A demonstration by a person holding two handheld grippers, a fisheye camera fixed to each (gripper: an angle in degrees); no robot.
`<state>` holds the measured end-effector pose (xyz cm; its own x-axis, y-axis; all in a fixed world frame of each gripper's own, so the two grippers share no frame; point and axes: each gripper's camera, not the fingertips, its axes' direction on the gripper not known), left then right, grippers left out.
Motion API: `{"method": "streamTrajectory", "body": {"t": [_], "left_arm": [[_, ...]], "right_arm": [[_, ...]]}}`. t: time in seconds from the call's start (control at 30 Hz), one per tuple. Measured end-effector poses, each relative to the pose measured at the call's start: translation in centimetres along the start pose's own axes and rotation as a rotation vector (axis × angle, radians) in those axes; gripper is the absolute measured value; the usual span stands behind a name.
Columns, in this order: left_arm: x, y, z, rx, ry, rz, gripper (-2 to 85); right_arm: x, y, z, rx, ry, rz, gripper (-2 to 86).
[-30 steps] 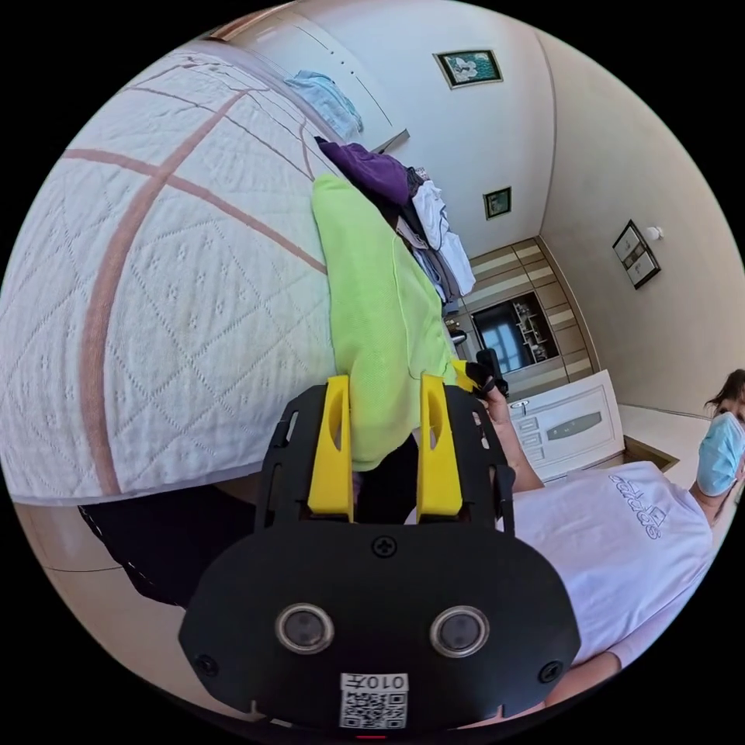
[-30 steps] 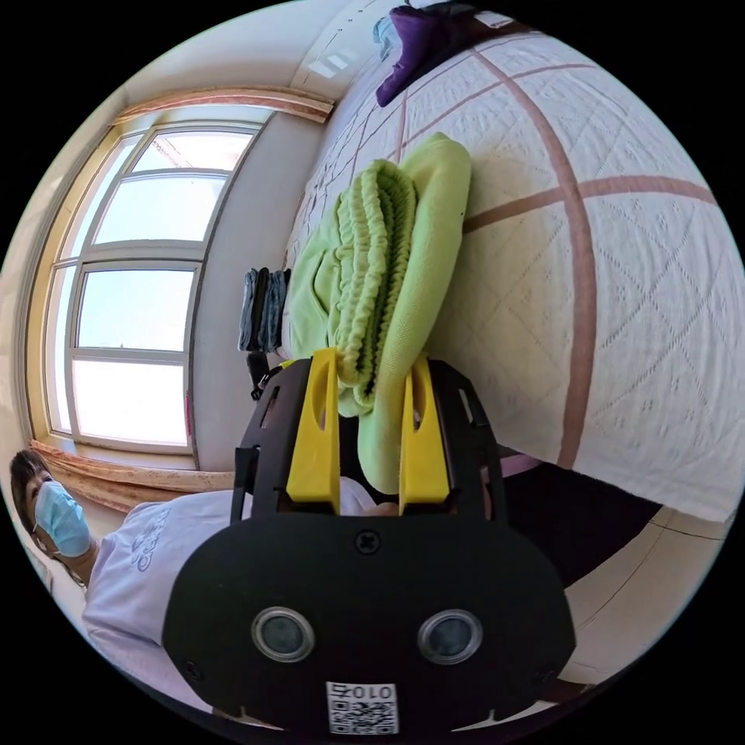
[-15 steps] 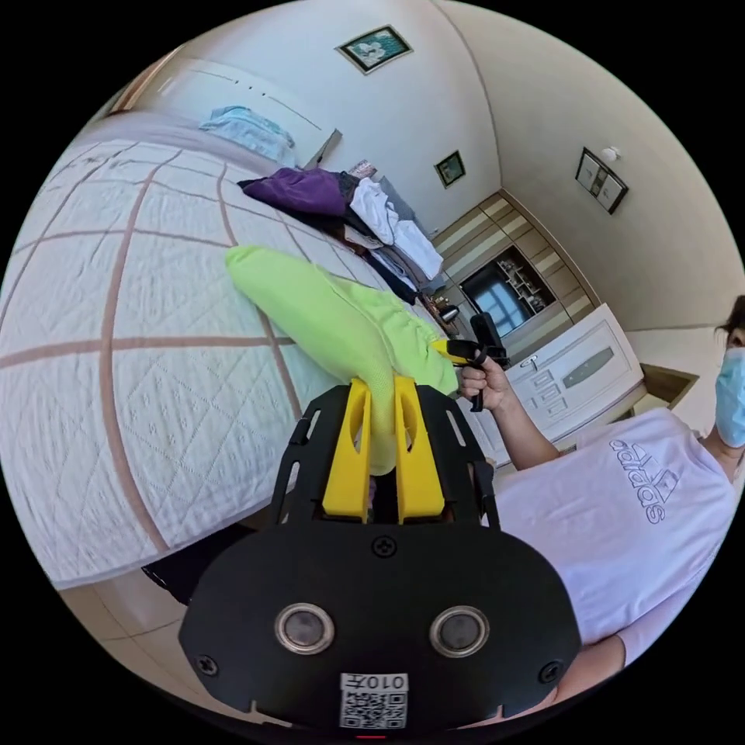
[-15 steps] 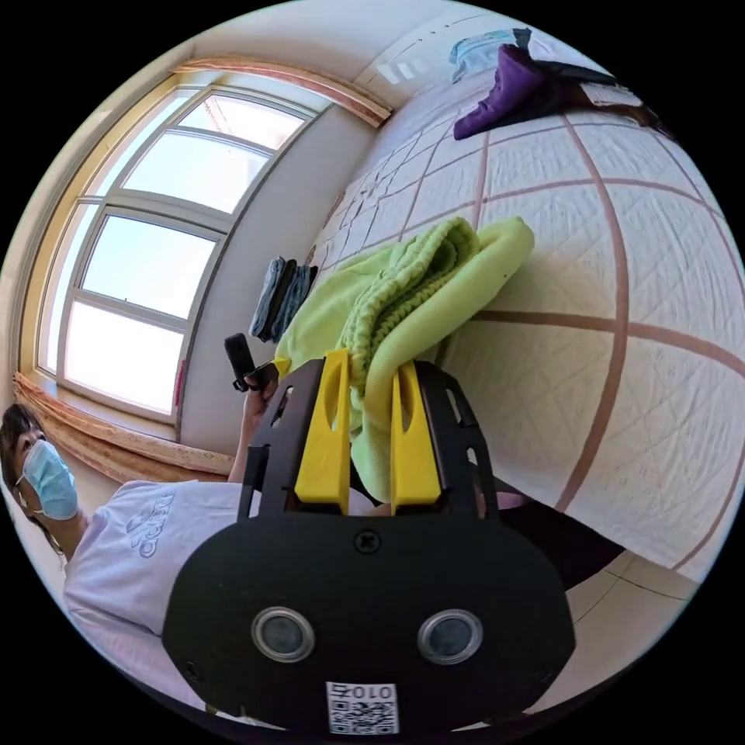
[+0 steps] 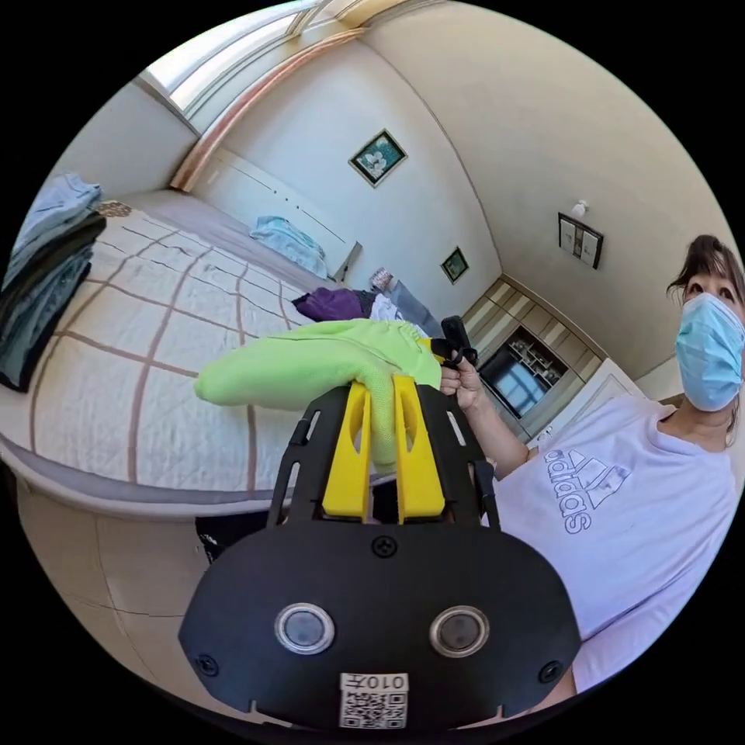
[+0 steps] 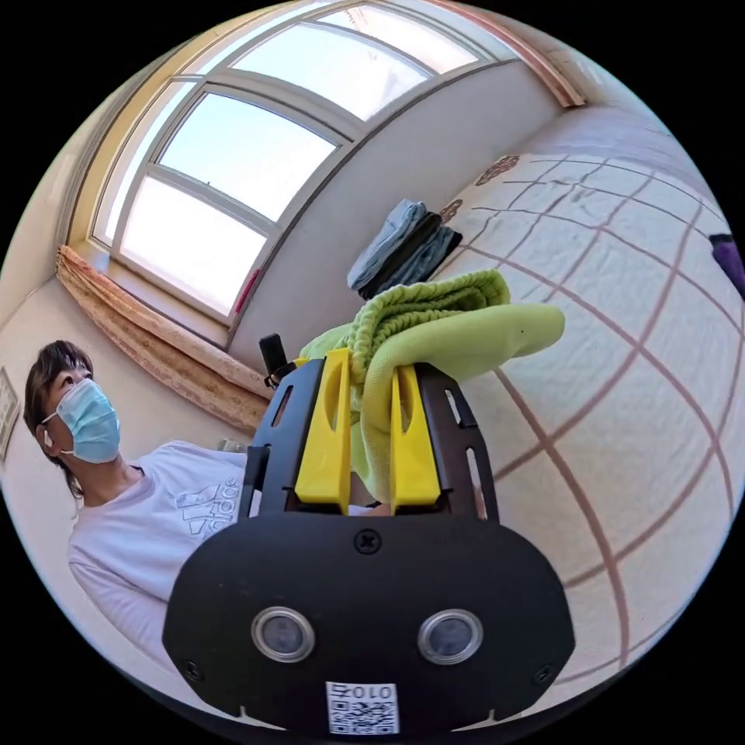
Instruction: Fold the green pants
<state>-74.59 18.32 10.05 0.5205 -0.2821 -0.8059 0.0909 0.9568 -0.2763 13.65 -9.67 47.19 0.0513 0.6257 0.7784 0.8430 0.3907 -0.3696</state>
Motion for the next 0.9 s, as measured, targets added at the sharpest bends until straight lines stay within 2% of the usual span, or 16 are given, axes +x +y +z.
{"method": "streamTrajectory", "body": {"t": [0.1,0.23,0.37,0.43,0.5,0.53,0.63,0.7,0.77,0.9], "left_arm": [[-2.0,-2.6,-7.5,0.12,-0.136,0.01,6.8],[-1.4,-8.4,-18.3,0.316,-0.404,0.107,6.8],[-2.1,-11.3,-24.8,0.447,-0.589,0.092,6.6],[-5.6,-11.2,-26.7,0.498,-0.627,-0.018,6.4],[-9.7,-10.2,-26.7,0.505,-0.632,-0.135,6.2],[-13.2,-9.2,-26.2,0.486,-0.625,-0.233,6.1],[-22.4,-5.6,-23.5,0.404,-0.454,-0.489,5.9],[-24.0,-2.8,-23.5,0.505,-0.355,-0.552,5.9],[-23.7,-2.5,-23.6,0.503,-0.356,-0.526,5.9],[-21.7,-5.1,-24.8,0.497,-0.351,-0.483,5.9]], "right_arm": [[-1.4,-11.6,4.8,-0.076,-0.071,-0.112,8.8],[-8.4,-27.8,10.3,-0.1,-0.109,-0.398,8.7],[-12.9,-40.8,15.0,-0.14,-0.118,-0.629,8.2],[-12.3,-45.3,18.3,-0.208,-0.082,-0.608,8.0],[-10.1,-48.7,22.7,-0.297,-0.03,-0.519,7.9],[-7.9,-50.1,26.0,-0.372,0.057,-0.422,7.9],[-3.0,-50.6,32.6,-0.517,0.289,-0.212,7.9],[-2.2,-50.4,33.4,-0.465,0.258,-0.191,7.9],[-2.4,-51.0,33.0,-0.42,0.169,-0.178,7.8],[-5.1,-52.7,31.8,-0.412,0.161,-0.169,7.7]]}}
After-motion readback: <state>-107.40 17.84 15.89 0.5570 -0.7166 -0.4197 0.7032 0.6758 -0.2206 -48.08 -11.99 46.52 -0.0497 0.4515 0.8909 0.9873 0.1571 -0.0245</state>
